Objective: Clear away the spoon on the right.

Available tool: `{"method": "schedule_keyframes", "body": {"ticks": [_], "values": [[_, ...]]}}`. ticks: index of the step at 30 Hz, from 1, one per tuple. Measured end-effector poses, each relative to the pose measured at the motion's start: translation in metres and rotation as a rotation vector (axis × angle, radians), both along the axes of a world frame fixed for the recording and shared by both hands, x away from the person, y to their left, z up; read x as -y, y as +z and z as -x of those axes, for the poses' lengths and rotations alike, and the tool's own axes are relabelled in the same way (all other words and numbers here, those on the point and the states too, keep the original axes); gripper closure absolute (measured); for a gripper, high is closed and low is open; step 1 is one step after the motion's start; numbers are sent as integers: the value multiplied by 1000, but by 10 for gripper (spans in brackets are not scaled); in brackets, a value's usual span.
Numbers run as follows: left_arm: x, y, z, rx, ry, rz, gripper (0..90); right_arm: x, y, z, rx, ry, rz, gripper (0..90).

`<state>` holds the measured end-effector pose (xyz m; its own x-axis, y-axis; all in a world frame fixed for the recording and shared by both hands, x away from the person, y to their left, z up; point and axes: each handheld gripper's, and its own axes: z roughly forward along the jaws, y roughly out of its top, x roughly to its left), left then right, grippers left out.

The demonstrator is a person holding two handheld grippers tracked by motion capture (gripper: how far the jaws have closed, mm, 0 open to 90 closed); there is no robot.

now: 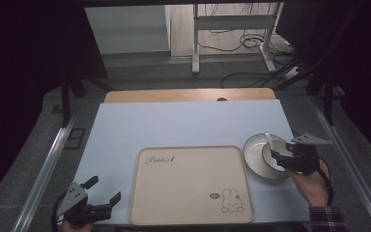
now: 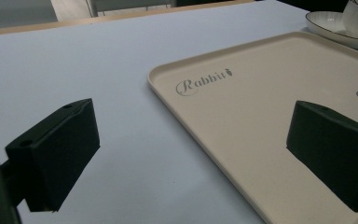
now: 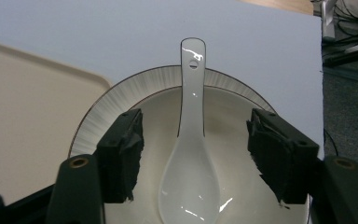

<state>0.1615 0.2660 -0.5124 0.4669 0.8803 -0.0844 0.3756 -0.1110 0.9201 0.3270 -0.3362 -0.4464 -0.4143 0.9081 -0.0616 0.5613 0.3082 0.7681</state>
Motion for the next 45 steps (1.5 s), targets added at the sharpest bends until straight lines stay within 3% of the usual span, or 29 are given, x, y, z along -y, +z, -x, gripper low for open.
{"method": "schedule_keyframes", "body": {"ticks": [8, 18, 45], "values": [[0, 0, 0, 0, -2, 0, 24, -1, -5, -12, -56, 10, 1, 456], [0, 0, 0, 1, -6, 0, 25, -8, -8, -23, -82, 8, 41, 571], [1, 0, -1, 2, -9, -6, 27, -14, -21, -39, -160, -18, 50, 691]]}}
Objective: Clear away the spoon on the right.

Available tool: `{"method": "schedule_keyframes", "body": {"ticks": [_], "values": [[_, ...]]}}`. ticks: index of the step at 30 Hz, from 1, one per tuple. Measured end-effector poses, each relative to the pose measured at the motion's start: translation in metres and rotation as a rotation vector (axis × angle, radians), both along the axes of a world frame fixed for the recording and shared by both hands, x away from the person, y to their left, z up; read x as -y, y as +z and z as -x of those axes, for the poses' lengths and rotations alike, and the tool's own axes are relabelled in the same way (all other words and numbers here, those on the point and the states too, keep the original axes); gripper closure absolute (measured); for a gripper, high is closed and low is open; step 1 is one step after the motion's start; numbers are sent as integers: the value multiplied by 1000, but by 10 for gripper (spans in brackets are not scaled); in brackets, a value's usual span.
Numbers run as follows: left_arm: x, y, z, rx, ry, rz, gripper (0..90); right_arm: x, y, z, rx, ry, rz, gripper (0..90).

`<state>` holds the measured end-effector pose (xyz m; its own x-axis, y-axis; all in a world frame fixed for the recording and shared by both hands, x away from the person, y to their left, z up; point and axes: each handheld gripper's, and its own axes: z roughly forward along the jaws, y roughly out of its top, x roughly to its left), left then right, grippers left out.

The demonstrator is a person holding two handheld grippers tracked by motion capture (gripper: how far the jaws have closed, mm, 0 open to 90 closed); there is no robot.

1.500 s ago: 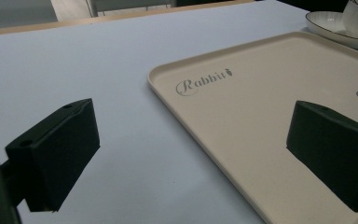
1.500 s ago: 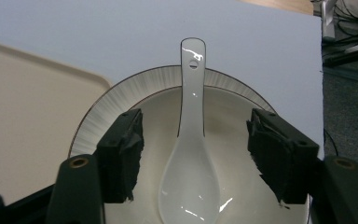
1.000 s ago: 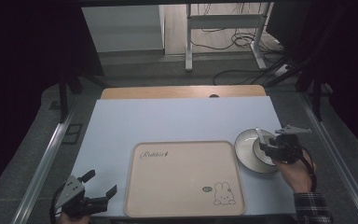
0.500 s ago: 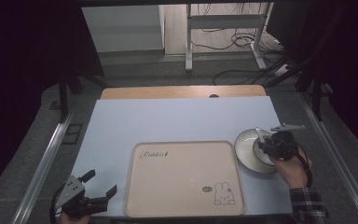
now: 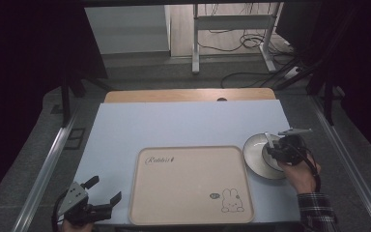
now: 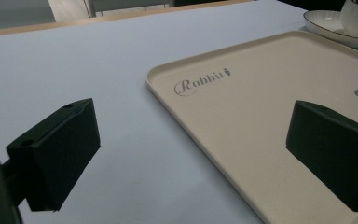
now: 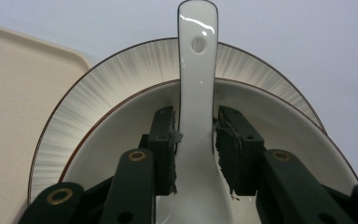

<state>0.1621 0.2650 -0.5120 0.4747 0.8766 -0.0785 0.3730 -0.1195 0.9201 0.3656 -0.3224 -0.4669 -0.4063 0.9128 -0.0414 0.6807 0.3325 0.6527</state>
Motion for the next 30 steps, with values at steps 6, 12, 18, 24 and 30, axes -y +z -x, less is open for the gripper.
{"method": "schedule_keyframes", "body": {"ticks": [6, 12, 18, 24, 30], "values": [[0, 0, 0, 1, 1, 0, 28, 2, 1, 0, -4, -5, -15, 723], [0, 0, 0, 0, 0, -1, 29, 3, 3, 1, -3, -1, -24, 730], [0, 0, 0, 0, 1, 0, 29, 5, 8, 3, 11, -1, -38, 734], [0, 0, 0, 1, 2, 1, 29, 5, 14, 6, 31, 7, -44, 736], [0, 0, 0, 0, 2, 1, 29, 6, 22, 9, 52, 11, -54, 738]]}}
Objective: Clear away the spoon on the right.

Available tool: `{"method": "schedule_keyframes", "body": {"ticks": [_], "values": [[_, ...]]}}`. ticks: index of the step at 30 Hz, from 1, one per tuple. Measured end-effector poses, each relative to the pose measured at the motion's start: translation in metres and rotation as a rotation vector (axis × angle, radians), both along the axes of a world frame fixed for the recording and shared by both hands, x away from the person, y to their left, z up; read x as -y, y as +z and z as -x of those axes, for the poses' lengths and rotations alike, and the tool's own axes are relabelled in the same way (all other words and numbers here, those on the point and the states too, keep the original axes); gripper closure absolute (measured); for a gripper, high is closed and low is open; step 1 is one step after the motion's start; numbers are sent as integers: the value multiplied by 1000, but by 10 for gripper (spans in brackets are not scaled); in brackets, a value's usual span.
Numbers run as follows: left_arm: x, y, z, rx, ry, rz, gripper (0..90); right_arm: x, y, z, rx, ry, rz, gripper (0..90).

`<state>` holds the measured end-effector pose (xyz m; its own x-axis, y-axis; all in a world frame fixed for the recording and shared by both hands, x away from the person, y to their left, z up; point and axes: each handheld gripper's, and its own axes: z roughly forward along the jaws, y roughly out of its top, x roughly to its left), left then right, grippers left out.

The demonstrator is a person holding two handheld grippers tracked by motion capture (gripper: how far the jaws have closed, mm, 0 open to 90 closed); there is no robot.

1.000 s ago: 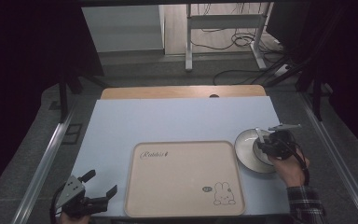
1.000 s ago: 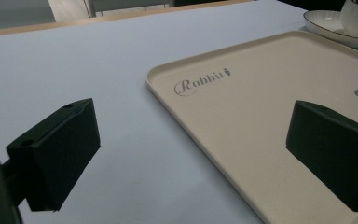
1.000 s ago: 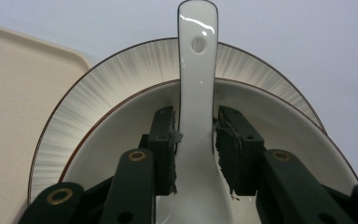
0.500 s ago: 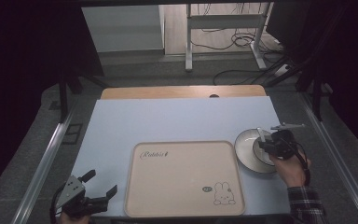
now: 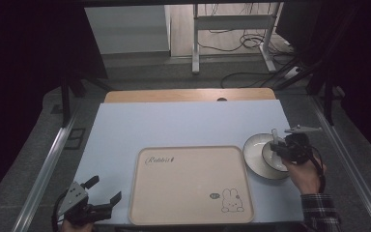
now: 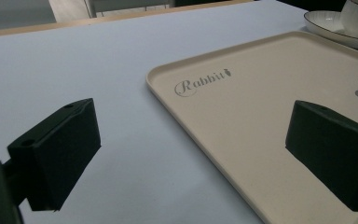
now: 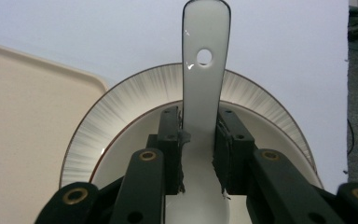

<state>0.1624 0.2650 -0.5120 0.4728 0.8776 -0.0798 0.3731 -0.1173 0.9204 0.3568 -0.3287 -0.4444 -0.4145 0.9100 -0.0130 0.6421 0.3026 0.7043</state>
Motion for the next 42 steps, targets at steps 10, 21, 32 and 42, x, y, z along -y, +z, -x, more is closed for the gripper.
{"method": "schedule_keyframes", "body": {"ticks": [10, 21, 32, 42], "values": [[0, 0, 0, 1, 1, 2, 30, 4, 15, 4, 27, 1, -26, 739], [-1, 0, 0, 8, 5, 7, 29, 10, 35, 12, 55, 13, -58, 740], [0, 0, 0, 9, 5, 4, 30, 6, 52, 22, 72, 50, -90, 741], [-1, 1, 0, 19, 9, 8, 30, -4, 68, 34, 76, 99, -132, 741]]}}
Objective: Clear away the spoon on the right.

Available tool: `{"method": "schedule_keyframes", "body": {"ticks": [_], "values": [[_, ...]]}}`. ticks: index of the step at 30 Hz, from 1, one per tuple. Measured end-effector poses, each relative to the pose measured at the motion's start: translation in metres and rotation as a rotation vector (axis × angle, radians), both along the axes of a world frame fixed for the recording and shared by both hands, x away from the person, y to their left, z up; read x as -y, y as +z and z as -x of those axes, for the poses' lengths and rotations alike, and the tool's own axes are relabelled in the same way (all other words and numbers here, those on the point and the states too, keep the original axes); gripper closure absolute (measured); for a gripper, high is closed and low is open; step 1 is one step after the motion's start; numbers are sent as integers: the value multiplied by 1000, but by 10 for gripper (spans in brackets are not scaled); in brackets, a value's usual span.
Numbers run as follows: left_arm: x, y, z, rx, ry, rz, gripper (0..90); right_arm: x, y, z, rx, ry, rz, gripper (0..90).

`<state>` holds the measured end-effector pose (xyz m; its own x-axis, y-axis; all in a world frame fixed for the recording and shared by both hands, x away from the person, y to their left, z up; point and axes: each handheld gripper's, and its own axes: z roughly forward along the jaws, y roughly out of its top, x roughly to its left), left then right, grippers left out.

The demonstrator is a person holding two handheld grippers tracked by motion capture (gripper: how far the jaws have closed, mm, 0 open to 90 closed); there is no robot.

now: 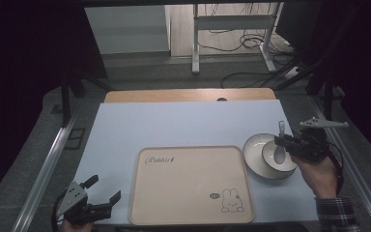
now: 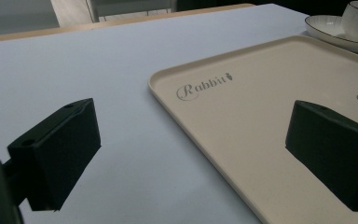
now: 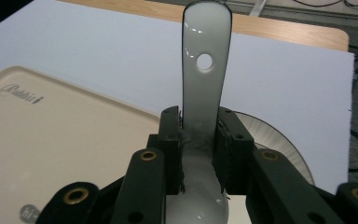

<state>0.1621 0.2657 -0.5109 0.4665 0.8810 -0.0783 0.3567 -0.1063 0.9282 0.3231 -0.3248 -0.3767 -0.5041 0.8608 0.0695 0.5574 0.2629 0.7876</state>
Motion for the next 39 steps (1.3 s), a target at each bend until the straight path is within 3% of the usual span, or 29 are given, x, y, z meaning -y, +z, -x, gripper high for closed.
{"method": "schedule_keyframes", "body": {"ticks": [9, 18, 29, 39], "values": [[0, 1, 0, 4, -3, -1, 30, -13, 8, 12, -4, 52, -25, 742], [1, 1, 0, 4, -4, -2, 30, -27, 7, 21, -14, 97, -19, 742], [1, 1, 0, 5, -9, 0, 34, -47, -2, 31, -41, 160, 1, 742], [1, 1, -1, 6, -14, 2, 35, -66, -18, 32, -97, 210, 39, 743]]}}
